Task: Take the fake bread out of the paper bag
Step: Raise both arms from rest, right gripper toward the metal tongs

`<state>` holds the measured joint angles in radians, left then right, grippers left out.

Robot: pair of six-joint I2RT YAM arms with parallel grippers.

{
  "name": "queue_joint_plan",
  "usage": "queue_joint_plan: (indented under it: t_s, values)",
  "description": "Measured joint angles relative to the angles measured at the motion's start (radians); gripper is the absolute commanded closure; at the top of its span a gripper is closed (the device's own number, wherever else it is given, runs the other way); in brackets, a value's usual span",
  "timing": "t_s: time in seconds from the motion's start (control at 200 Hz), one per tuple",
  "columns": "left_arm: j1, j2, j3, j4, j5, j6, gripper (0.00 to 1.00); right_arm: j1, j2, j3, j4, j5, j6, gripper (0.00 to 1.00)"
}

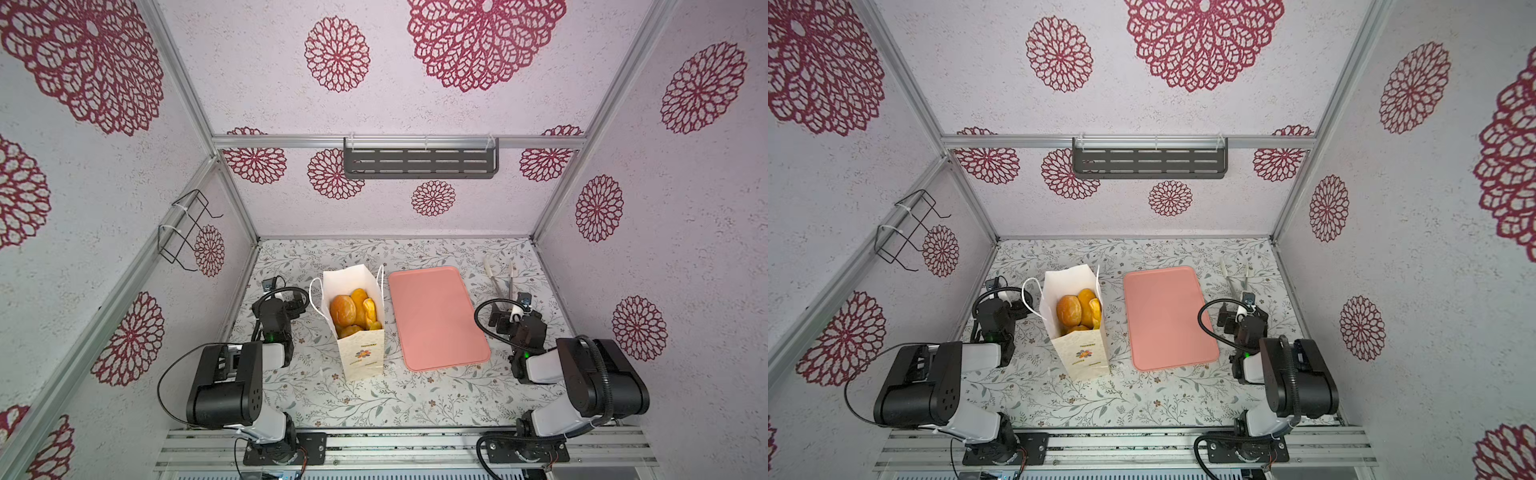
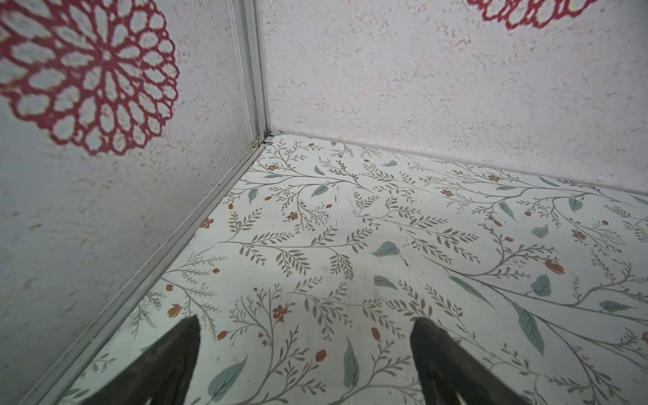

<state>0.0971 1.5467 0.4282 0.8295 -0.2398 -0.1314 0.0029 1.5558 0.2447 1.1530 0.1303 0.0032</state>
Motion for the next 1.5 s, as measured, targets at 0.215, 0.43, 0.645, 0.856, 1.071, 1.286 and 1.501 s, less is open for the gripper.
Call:
queue_joint_plan:
  t_s: [0.215,0.43,0.645,0.856,1.071,1.286,1.501]
  values:
    - [0.007,0.000,0.000,-0.005,0.015,0.000,0.03,0.001,0.000,0.000,0.000,0.000,0.000,0.01]
    - [0.016,0.000,0.000,-0.013,0.030,-0.005,0.03,0.001,0.000,0.000,0.000,-0.001,0.000,0.01]
    - [0.017,0.000,0.000,-0.023,0.040,-0.011,0.03,0.000,0.000,0.000,0.000,-0.004,0.001,0.01]
    - [0.017,0.000,0.000,-0.025,0.043,-0.011,0.03,0.000,0.000,0.000,0.000,-0.004,0.001,0.01]
    - [0.007,-0.040,0.014,-0.103,0.011,-0.011,0.03,0.008,-0.032,0.000,-0.030,0.034,0.003,0.01]
    - [-0.011,-0.365,0.065,-0.342,-0.133,-0.085,0.03,0.016,-0.342,0.183,-0.448,0.128,0.143,0.01]
    - [-0.007,-0.667,0.238,-0.802,-0.309,-0.283,0.03,-0.079,-0.376,0.462,-0.851,0.043,0.306,0.01]
